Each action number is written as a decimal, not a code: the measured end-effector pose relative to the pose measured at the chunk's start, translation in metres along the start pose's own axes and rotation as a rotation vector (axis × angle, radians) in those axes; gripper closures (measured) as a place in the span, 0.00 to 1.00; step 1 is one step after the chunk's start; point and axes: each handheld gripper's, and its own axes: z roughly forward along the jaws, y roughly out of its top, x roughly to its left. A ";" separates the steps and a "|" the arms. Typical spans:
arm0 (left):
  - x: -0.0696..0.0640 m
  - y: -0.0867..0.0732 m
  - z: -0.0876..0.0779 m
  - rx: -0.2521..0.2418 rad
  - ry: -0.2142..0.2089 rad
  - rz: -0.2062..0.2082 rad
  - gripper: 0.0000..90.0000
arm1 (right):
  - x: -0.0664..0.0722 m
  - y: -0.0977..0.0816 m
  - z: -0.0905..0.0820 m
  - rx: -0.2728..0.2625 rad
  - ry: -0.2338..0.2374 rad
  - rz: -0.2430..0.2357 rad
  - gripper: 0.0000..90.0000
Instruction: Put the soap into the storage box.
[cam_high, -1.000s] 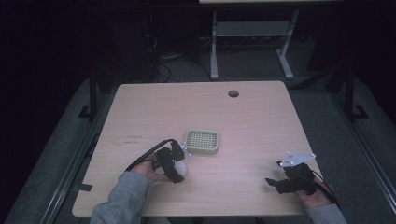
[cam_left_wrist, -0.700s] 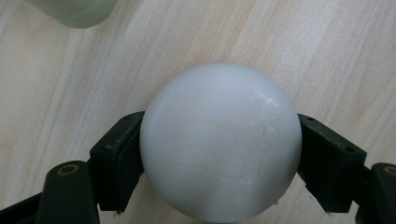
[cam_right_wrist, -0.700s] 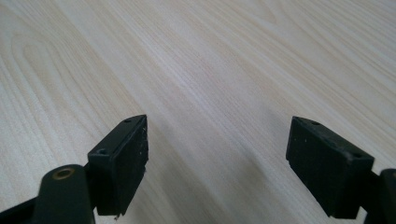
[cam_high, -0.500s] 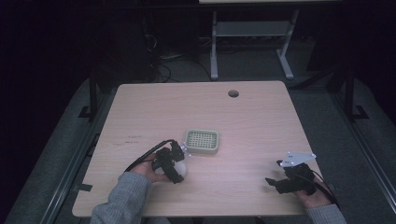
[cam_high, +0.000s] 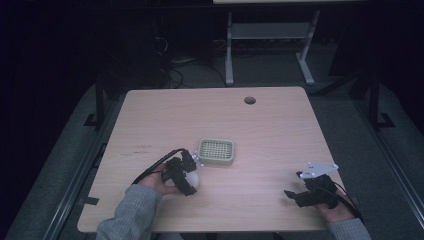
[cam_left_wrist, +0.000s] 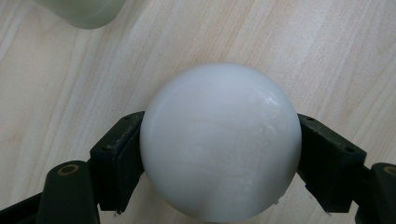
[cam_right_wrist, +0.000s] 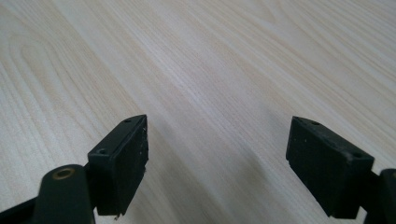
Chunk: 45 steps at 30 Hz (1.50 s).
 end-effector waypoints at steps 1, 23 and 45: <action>0.000 0.000 -0.002 -0.005 0.004 -0.001 0.25 | 0.000 0.000 0.000 0.000 0.003 -0.001 0.23; 0.004 0.005 -0.012 -0.011 0.016 0.002 0.25 | 0.000 0.005 0.005 0.006 0.010 -0.018 0.23; 0.013 0.027 -0.022 -0.005 0.017 0.014 0.25 | 0.000 0.005 0.005 0.005 0.007 -0.017 0.23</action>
